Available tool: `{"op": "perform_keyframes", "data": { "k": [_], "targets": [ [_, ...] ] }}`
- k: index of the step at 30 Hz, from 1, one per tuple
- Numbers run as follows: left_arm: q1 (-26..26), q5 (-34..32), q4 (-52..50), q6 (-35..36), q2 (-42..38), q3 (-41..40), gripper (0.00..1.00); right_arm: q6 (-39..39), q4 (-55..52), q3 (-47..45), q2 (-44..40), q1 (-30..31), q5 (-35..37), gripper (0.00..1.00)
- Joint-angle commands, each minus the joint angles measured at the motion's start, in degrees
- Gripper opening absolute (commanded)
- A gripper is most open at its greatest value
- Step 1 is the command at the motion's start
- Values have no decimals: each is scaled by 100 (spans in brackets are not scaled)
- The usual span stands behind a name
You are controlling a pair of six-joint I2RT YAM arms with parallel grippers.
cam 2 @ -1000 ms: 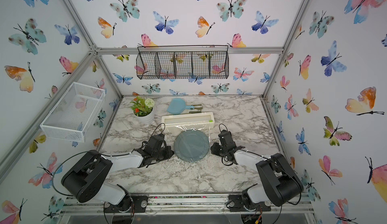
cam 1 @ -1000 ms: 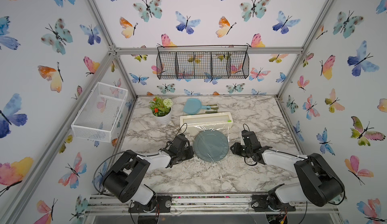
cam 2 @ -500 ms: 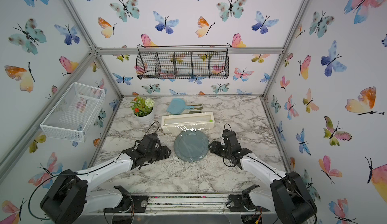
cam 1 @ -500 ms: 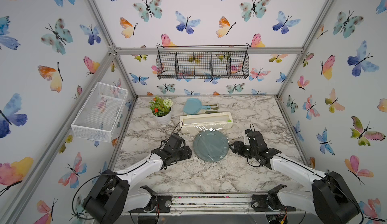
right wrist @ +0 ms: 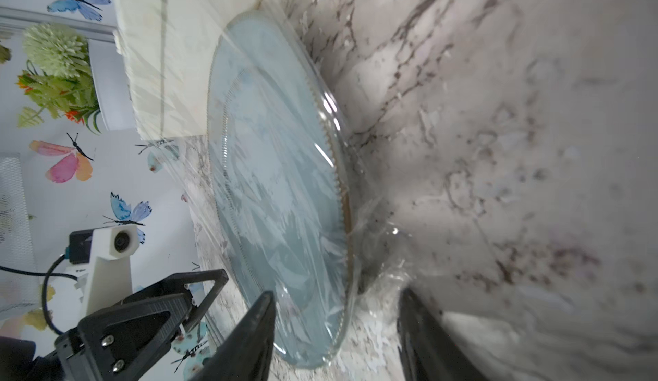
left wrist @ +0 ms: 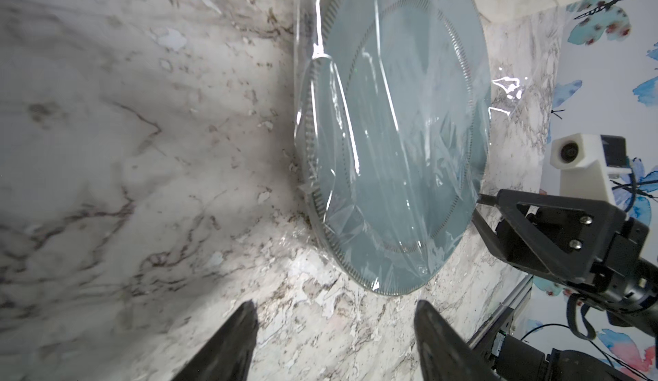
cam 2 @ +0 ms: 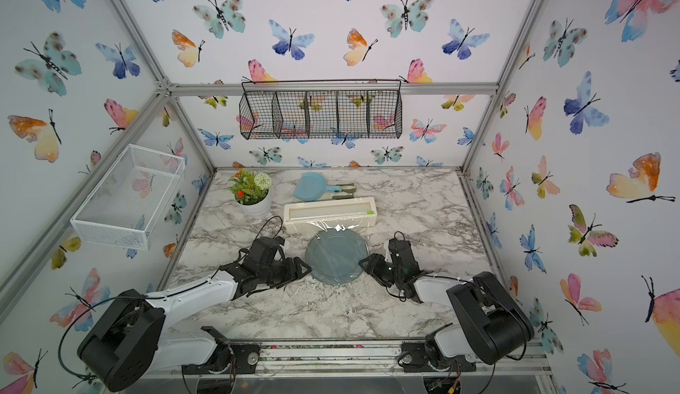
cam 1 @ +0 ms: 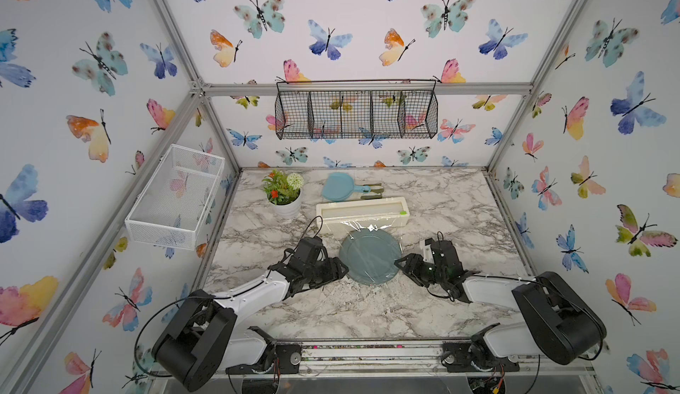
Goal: Wrap the plate with plastic wrap
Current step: Pick up the plate at the center of the board.
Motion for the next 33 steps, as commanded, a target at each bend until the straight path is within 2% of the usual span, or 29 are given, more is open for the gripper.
{"op": "perform_keyframes", "data": {
  "k": [1,4,8,11,16,24,29,33],
  "targets": [
    [27,262,450,-111,281,-18,68,249,767,-85,299,5,-86,55],
    [39,259,487,-104,459,24,66,323,744,-22,470,-2,-153,52],
    [57,176,454,-85,423,-27,65,108,60,-119,-47,-2,327,53],
    [69,200,629,-135,484,-118,65,86,295,-164,-94,-2,324,53],
    [70,271,753,-121,714,-97,62,388,1183,-104,569,-2,-83,49],
    [89,315,976,-50,1141,-23,58,616,2221,-68,1243,33,-199,45],
    [78,458,1216,-101,1341,-45,55,830,3106,-119,1728,154,-247,34],
    [78,528,1265,-101,1304,-98,54,890,3599,-233,1954,214,-223,16]
  ]
}}
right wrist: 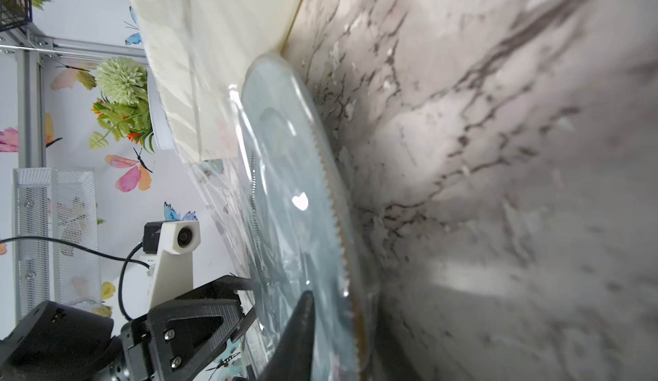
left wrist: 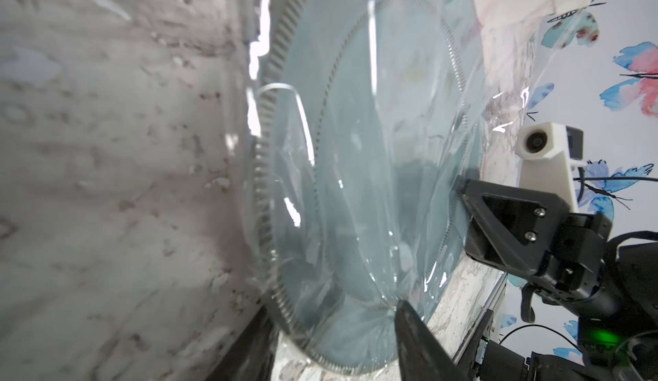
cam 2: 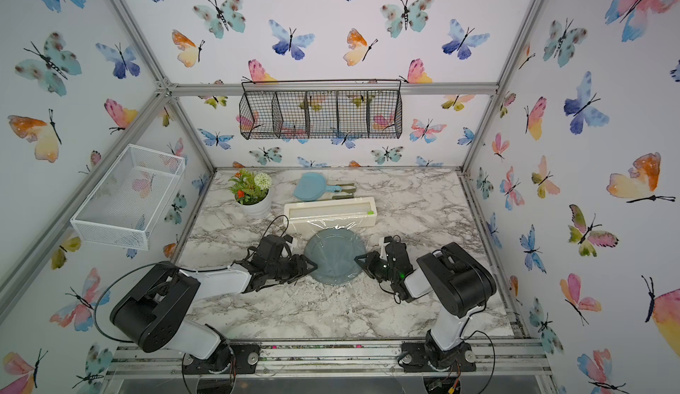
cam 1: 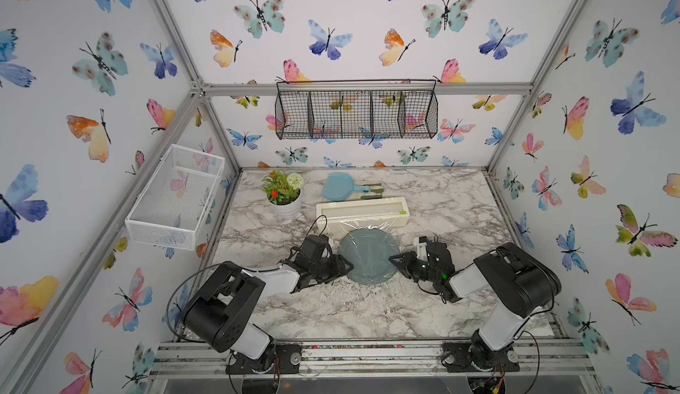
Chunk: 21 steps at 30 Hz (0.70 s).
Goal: Wrap the plate with plastic wrap
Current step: Pick up the plate at the center of the board, then cover the plate with plastic wrap.
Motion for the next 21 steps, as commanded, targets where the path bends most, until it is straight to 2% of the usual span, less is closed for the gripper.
{"op": "perform_keyframes", "data": {
  "k": [1,3,5,8,10,12,16,21],
  "targets": [
    [4,50,-215,24,61,-130,54,143,785,-135,164,67,-50,12],
    [12,-23,-329,62,-94,-157,54,223,1047,-188,191,67,-110,3],
    [13,-118,-541,121,-291,-144,56,294,1187,-212,136,71,-163,2],
    [25,-318,-1103,264,-708,-68,66,318,1080,-181,-152,65,-238,2],
    [80,-469,-1549,357,-1094,-29,72,257,737,-106,-457,65,-263,2],
    [224,-490,-1915,384,-1559,-36,74,166,264,-40,-858,65,-244,2],
    [643,52,-1954,151,-2365,-246,74,66,-493,45,-1588,67,-119,2],
    [688,873,-1433,-470,-2709,-380,73,346,-429,-17,-2080,65,-213,2]
  ]
}}
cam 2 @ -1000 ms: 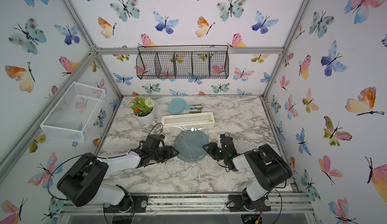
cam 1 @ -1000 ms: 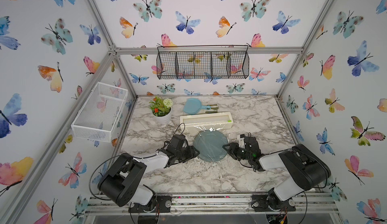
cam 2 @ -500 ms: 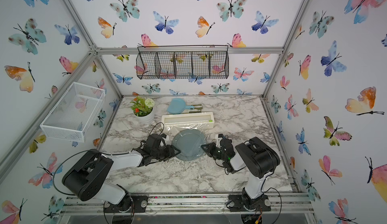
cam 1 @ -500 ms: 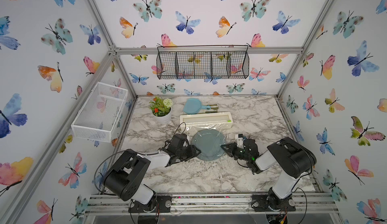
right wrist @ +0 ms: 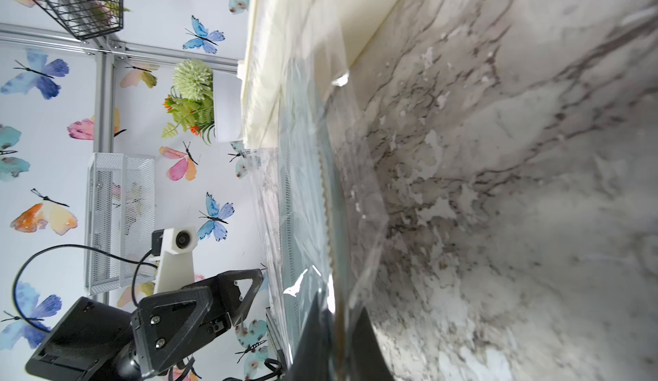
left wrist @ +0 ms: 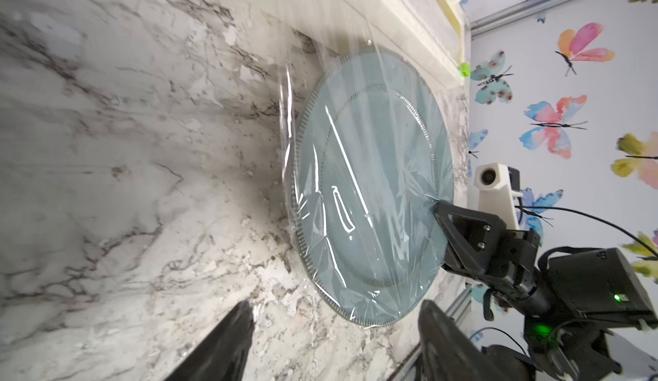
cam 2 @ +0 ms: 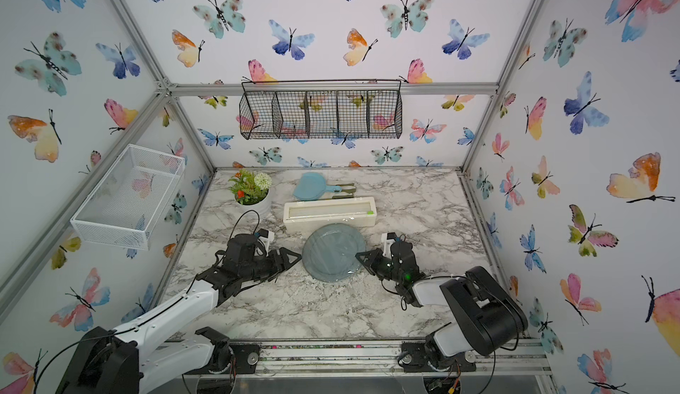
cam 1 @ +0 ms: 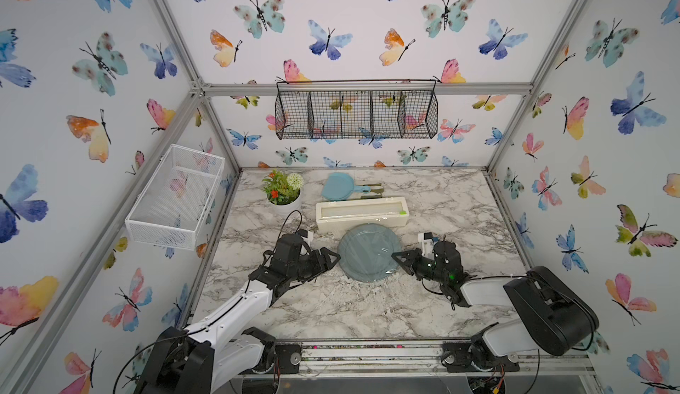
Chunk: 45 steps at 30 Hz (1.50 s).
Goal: Wrap the plate with plastic wrap
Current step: Cover the plate with plastic wrap.
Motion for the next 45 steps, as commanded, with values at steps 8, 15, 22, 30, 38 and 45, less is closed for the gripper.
{"op": "perform_keyframes", "data": {
  "k": [8,15,22,30,38,45],
  "targets": [
    [4,1065,915,-1225,-426,-295,71,963,1729,-163,-188,45,-239,2],
    [-25,1249,1937,-1791,-93,-593,66,960,1727,37,-129,48,-347,2],
    [-95,1130,1972,-1694,351,-328,66,861,1538,135,-203,45,-402,2],
    [-266,1062,2475,-1756,1122,-157,54,897,1661,95,-212,71,-516,2],
    [-425,907,2679,-1742,1447,-145,27,1089,1946,-81,-250,89,-608,2],
    [-491,865,2694,-1711,1560,-134,3,1133,2079,-132,-186,163,-630,2]
  ]
}}
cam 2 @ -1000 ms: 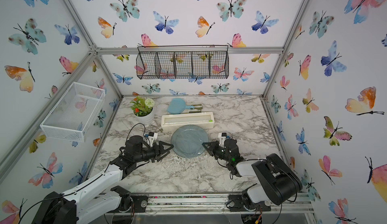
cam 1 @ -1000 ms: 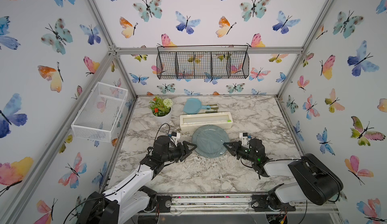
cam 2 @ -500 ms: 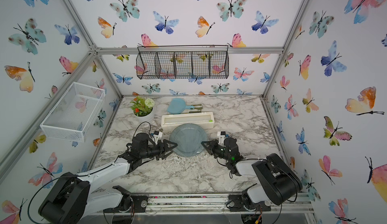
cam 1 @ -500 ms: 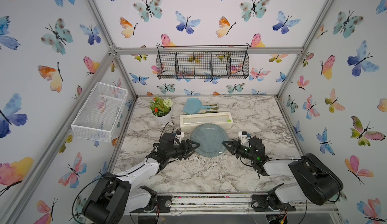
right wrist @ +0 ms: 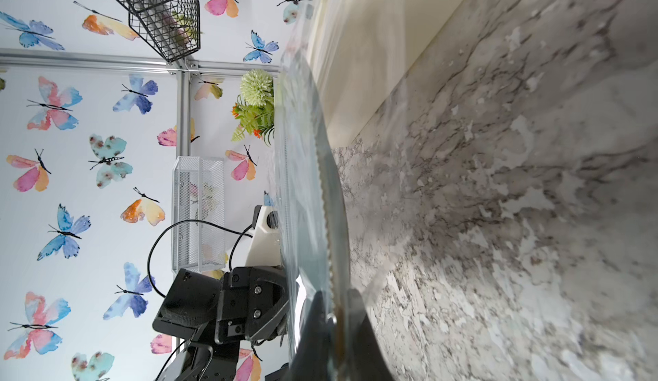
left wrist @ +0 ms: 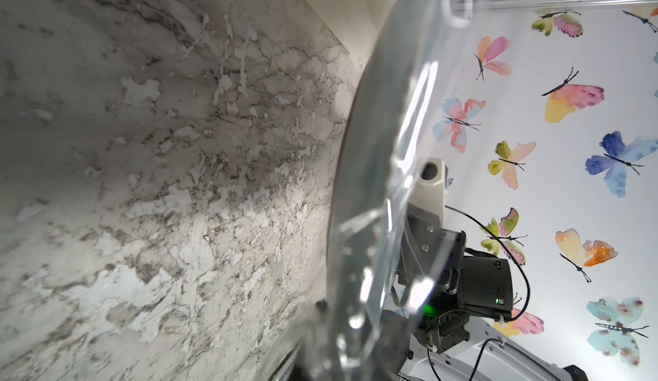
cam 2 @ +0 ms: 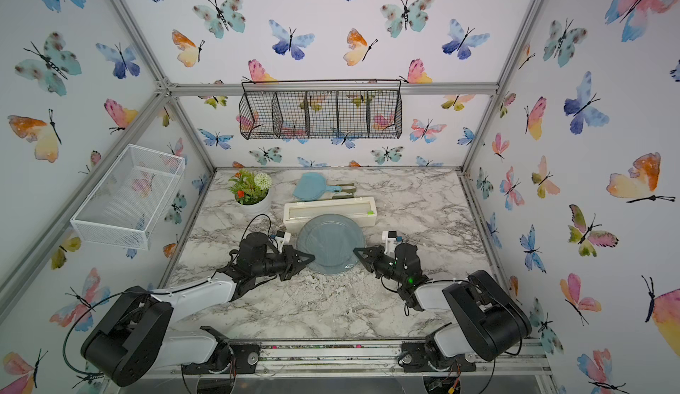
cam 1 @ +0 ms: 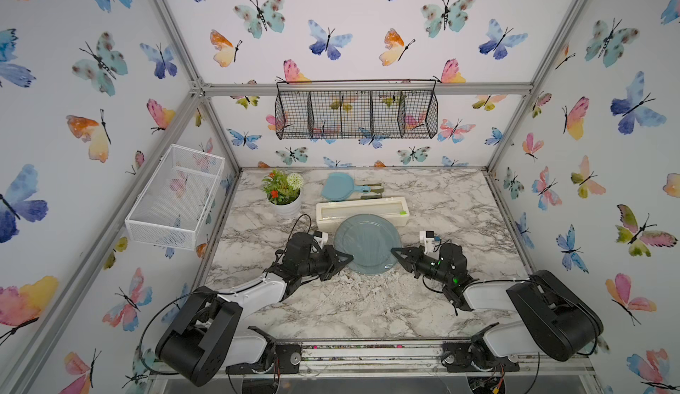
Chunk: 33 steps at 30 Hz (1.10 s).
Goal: Wrap the plate with plastic wrap
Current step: Cover the plate with plastic wrap, then place the plate at the center of the board.
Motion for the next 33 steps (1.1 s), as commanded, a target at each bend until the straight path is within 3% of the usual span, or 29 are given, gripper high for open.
{"op": "perform_keyframes", "data": {
  "k": [1,9,10,12,15,21,25,33],
  "targets": [
    [-121,-133,43,468,94,19,2,160,938,88,-127,133,-379,2],
    [-166,-146,32,484,-5,-119,0,98,680,56,-218,144,-352,2],
    [-166,-158,6,527,-74,-164,11,41,578,79,-231,147,-373,2],
    [-168,-234,-229,690,-231,-229,43,-81,359,110,-280,142,-426,2],
    [-166,-428,-667,973,-510,-395,67,-233,127,52,-387,142,-490,2],
    [-153,-542,-948,1084,-832,-809,69,-355,11,-130,-537,144,-546,2],
    [-285,-380,-354,378,-1247,-1273,68,-540,-147,-160,-515,142,-457,2],
    [-647,-845,403,-767,-2645,-1874,67,-302,545,-296,-66,159,-57,2]
  ]
}}
